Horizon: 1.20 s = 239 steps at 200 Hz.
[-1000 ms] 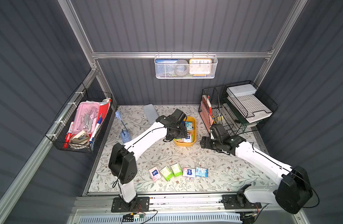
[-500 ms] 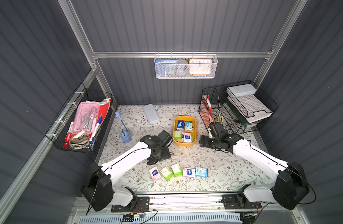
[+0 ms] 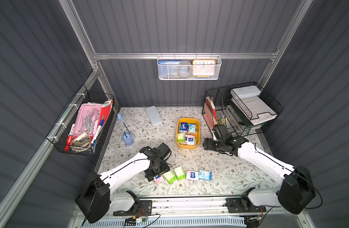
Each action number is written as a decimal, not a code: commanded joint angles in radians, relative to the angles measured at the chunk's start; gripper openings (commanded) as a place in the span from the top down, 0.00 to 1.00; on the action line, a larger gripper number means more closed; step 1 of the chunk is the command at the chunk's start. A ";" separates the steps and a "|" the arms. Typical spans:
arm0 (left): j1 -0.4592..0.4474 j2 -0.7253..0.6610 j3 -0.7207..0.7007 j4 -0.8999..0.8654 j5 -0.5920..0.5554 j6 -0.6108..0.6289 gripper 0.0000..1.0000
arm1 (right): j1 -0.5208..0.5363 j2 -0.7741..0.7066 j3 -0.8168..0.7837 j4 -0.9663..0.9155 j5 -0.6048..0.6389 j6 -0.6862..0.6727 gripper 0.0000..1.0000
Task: Put the pocket tissues into the storage box
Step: Pick up the pocket tissues from the center of the board.
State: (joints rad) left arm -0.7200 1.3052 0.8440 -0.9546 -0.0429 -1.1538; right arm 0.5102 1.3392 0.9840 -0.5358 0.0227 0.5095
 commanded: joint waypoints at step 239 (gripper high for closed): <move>0.146 0.082 -0.103 0.152 0.077 0.168 0.58 | -0.004 -0.037 0.022 -0.058 0.022 -0.004 0.16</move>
State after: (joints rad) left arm -0.5797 1.4063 0.7010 -0.7788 0.0563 -1.0142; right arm 0.5102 1.3003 0.9840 -0.5919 0.0448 0.5037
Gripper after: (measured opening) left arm 0.421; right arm 0.839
